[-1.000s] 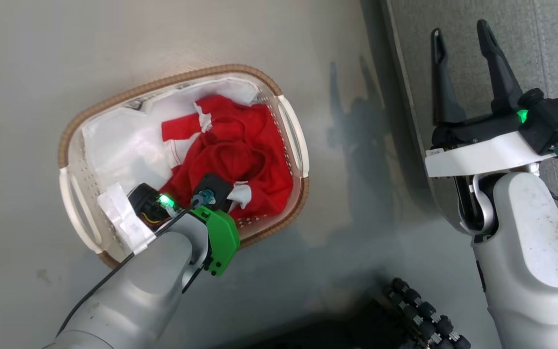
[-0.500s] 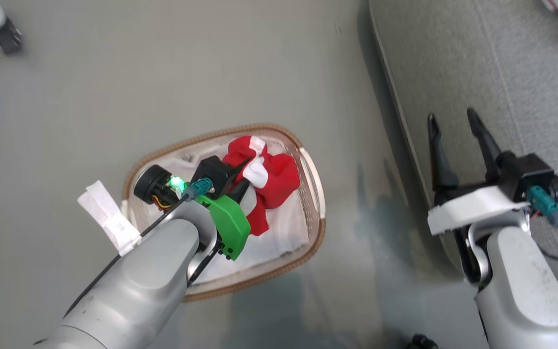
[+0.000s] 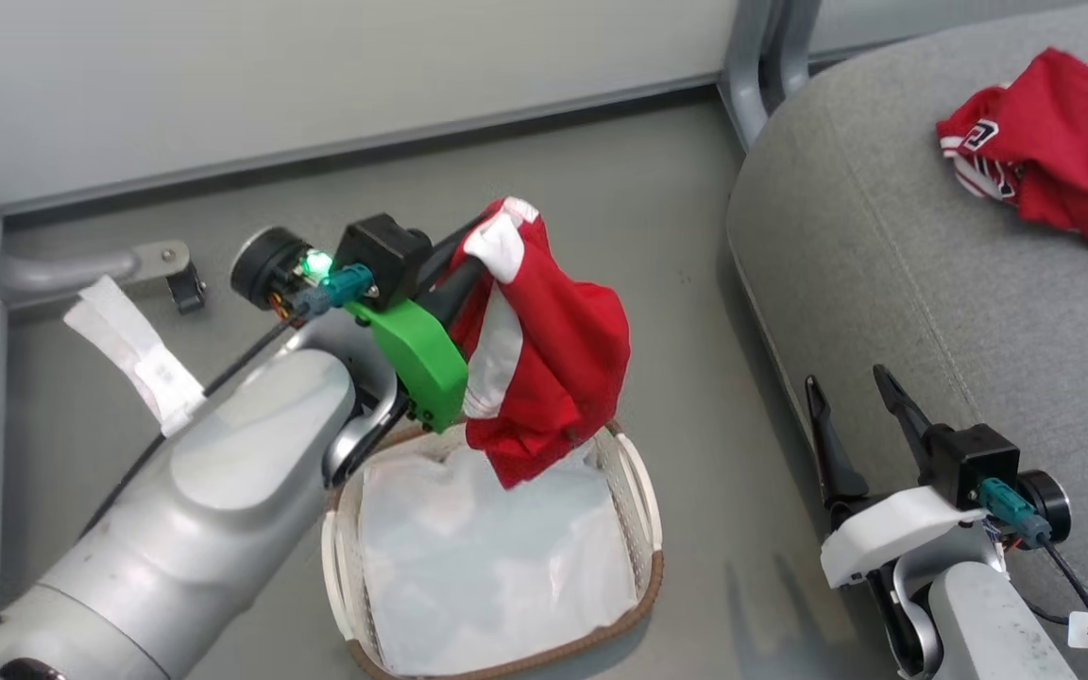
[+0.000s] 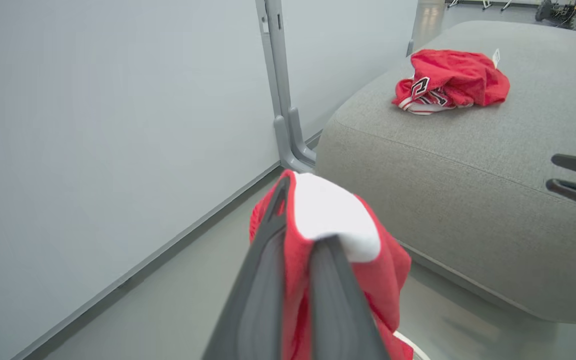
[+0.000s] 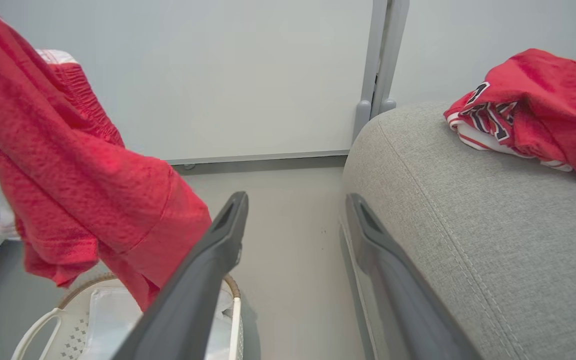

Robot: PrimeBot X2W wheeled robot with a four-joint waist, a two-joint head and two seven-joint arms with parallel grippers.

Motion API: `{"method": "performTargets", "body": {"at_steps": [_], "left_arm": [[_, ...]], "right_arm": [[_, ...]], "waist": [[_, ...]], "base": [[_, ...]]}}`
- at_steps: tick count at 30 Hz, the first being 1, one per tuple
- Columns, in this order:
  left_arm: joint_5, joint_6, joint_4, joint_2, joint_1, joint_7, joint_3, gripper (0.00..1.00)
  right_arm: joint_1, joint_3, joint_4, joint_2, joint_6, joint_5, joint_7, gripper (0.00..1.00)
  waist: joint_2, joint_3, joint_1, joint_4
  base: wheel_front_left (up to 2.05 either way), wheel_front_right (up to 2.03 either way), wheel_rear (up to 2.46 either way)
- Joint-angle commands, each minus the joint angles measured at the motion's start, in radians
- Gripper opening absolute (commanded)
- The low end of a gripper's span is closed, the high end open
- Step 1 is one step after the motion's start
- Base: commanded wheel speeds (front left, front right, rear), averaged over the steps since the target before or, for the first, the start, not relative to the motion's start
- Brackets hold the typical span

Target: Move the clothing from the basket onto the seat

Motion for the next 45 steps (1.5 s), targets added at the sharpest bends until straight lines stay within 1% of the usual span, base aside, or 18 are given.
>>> {"method": "performTargets", "body": {"at_steps": [1,4,10,16,20,24,27,33,38,41,45], "left_arm": [[-0.011,-0.001,-0.020,0.014,-0.027,0.008,0.008,0.00],[-0.017,0.000,-0.067,0.041,-0.068,0.035,0.026,0.00],[-0.027,0.007,-0.143,0.078,-0.137,0.088,0.053,0.00],[-0.038,0.022,-0.180,0.099,-0.168,0.112,0.071,0.00],[-0.044,0.028,-0.194,0.102,-0.169,0.117,0.073,0.00],[-0.048,0.035,-0.204,0.101,-0.163,0.127,0.069,0.00],[-0.049,0.038,-0.216,0.094,-0.166,0.137,0.063,0.00],[-0.050,0.044,-0.243,0.068,-0.183,0.156,0.050,0.00],[-0.053,0.044,-0.251,0.044,-0.195,0.164,0.039,0.00],[-0.055,0.041,-0.251,0.027,-0.197,0.164,0.033,0.00],[-0.058,0.036,-0.256,0.020,-0.200,0.162,0.026,0.00]], "right_arm": [[0.019,0.004,0.003,-0.004,-0.001,0.003,-0.002,1.00],[0.025,0.019,0.007,-0.004,-0.001,0.002,-0.002,1.00],[0.000,0.060,0.005,-0.004,-0.001,0.008,-0.002,1.00],[-0.025,0.123,0.004,-0.004,-0.001,0.026,-0.002,1.00],[-0.042,0.176,0.007,-0.004,-0.001,0.040,-0.002,1.00],[-0.057,0.246,0.013,-0.004,-0.001,0.054,-0.002,1.00],[-0.084,0.295,0.026,-0.004,-0.001,0.043,-0.002,1.00],[-0.168,0.361,0.099,-0.004,-0.001,0.038,-0.002,1.00],[-0.230,0.397,0.170,-0.004,-0.001,0.054,-0.002,1.00],[-0.263,0.403,0.211,-0.004,-0.001,0.057,-0.002,1.00],[-0.289,0.406,0.244,-0.004,-0.001,0.065,-0.002,1.00]], "waist": [[0.0000,-0.142,0.0001,0.020],[0.0000,-0.165,0.0001,0.017],[0.0000,-0.176,0.0001,0.012],[0.0000,-0.178,0.0001,0.010],[0.0000,-0.180,0.0001,0.012],[0.0000,-0.184,0.0001,0.017],[0.0000,-0.187,0.0001,0.024],[0.0000,-0.197,0.0001,0.047],[0.0000,-0.203,0.0001,0.067],[0.0000,-0.205,0.0001,0.081],[0.0000,-0.207,0.0001,0.096]], "base": [[0.00,0.00,0.00],[0.00,0.00,0.00],[0.00,0.00,0.00],[0.00,0.00,0.00],[0.00,0.00,0.00],[0.00,0.00,0.00],[0.00,0.00,0.00],[0.00,0.00,0.00],[0.00,0.00,0.00],[0.00,0.00,0.00],[0.00,0.00,0.00]]}}
